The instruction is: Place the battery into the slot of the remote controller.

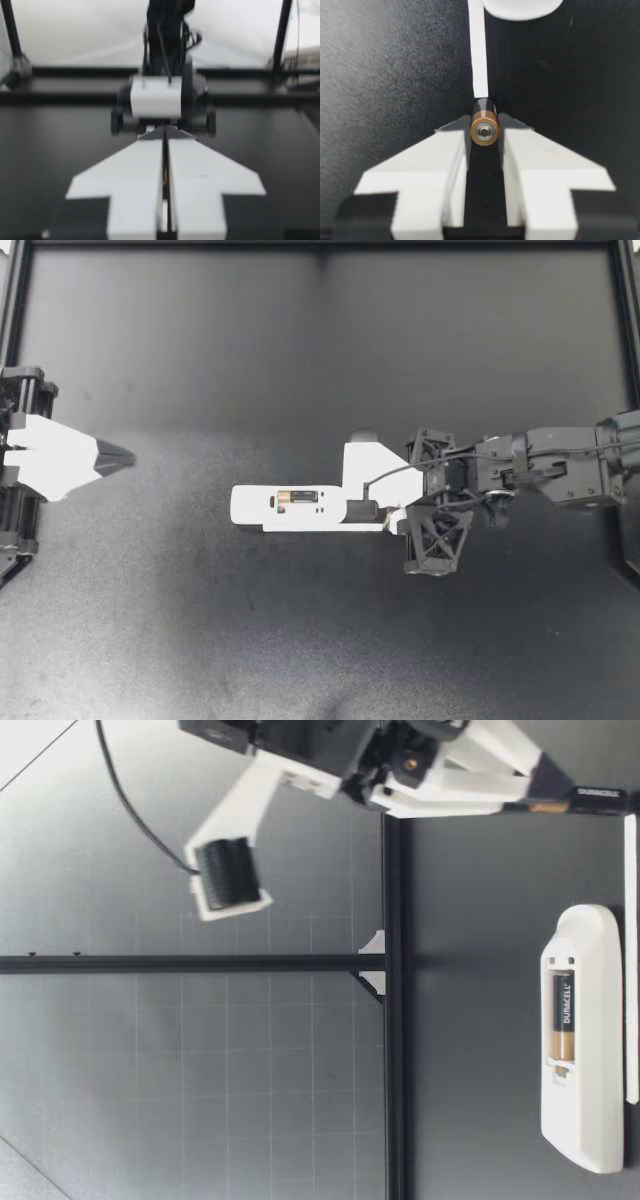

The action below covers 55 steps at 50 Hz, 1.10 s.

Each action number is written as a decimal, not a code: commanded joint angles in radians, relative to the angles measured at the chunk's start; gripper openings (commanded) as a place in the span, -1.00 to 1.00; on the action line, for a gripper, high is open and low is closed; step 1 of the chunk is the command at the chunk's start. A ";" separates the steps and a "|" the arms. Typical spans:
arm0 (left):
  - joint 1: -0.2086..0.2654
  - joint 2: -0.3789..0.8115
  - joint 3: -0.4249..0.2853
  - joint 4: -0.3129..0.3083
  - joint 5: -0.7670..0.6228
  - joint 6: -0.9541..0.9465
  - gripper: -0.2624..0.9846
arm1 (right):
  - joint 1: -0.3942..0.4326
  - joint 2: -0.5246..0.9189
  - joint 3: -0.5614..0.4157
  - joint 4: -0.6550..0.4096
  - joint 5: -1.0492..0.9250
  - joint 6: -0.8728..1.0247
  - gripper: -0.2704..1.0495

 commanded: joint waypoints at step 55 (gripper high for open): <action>0.063 0.830 -0.394 0.000 0.489 0.000 -0.85 | -0.035 0.100 0.238 0.023 -1.213 0.049 -0.54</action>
